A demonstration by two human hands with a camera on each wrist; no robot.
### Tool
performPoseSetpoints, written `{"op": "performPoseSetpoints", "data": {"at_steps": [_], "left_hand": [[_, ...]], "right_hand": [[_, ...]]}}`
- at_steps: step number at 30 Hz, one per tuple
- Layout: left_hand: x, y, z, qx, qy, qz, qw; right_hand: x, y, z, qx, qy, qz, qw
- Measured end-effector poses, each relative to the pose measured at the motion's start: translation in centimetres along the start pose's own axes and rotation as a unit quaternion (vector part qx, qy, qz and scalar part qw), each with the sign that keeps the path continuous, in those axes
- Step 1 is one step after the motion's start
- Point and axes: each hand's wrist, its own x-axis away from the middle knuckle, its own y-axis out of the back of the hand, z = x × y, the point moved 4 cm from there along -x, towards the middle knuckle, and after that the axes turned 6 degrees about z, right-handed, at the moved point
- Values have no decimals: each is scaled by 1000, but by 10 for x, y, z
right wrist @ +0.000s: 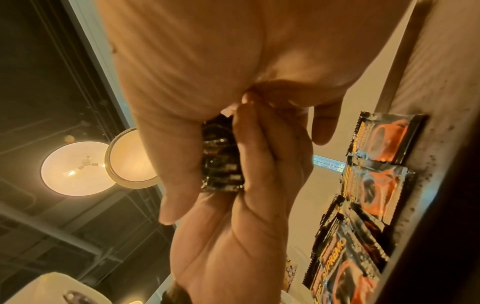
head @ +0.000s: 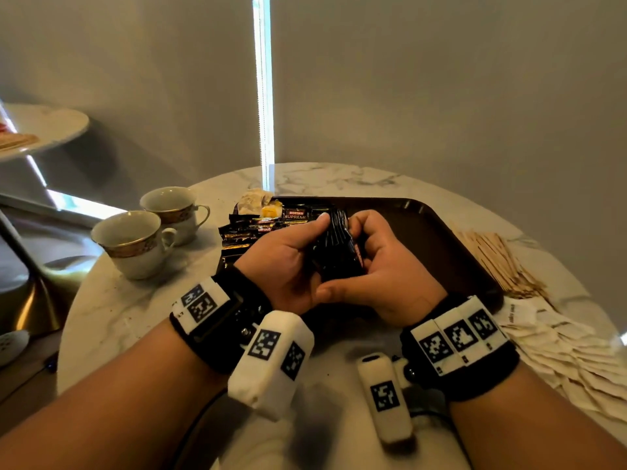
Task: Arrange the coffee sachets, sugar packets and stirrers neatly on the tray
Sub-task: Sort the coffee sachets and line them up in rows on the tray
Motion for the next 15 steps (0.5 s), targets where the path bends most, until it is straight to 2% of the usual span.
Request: {"op": "performPoseSetpoints", "data": {"at_steps": [7, 15], "left_hand": [[-5, 4, 1, -74, 54, -1, 996], [-4, 10, -5, -53, 10, 32, 998]], "right_hand": [[0, 3, 3, 82, 20, -57, 995], [4, -4, 6, 83, 5, 14, 996]]}}
